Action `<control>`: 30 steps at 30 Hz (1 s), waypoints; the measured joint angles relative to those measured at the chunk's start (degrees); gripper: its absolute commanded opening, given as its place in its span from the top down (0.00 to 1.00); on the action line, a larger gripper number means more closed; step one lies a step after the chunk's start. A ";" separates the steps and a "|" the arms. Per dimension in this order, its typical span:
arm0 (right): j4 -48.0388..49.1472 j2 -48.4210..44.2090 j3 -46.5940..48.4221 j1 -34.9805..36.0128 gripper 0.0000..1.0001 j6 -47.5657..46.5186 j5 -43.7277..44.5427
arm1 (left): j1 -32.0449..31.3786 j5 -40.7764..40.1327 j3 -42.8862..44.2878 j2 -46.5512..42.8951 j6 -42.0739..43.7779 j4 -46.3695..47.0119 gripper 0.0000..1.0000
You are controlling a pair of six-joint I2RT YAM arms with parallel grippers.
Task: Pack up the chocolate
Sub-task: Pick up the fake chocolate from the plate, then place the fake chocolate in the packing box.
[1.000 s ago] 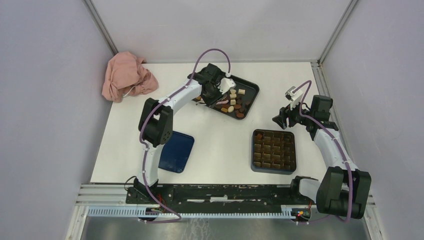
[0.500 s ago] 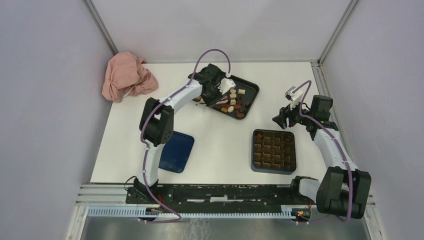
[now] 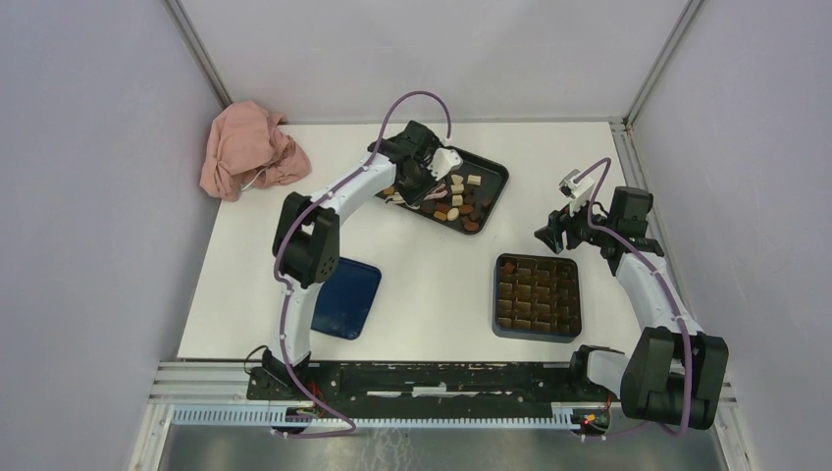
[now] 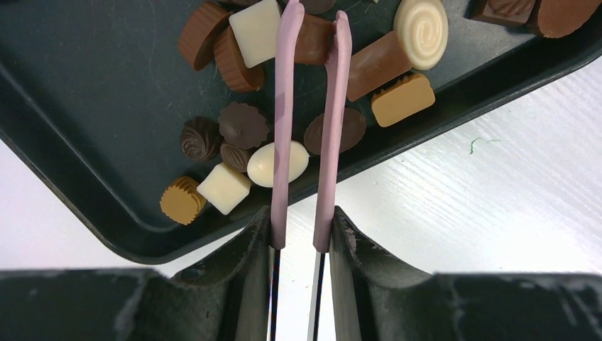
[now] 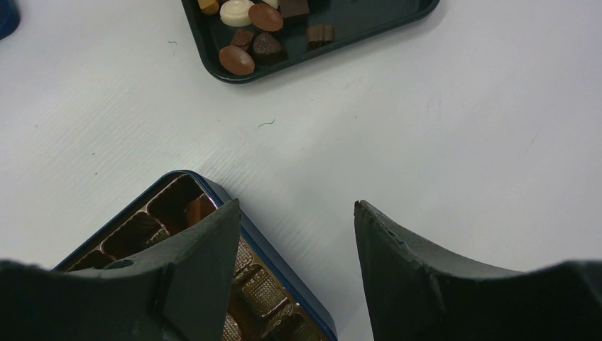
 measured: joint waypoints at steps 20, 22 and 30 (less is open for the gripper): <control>-0.02 0.00 0.00 0.00 0.34 -0.02 0.04 | -1.49 15.02 -18.23 -24.98 -20.92 3.61 0.91; -0.02 0.00 0.00 0.00 0.34 0.00 0.09 | -3.04 17.88 -21.90 -27.52 -22.95 5.22 0.91; 0.11 -0.02 -0.07 -0.04 0.29 0.20 2.36 | -12.66 22.58 -29.38 -30.08 -32.06 13.64 0.91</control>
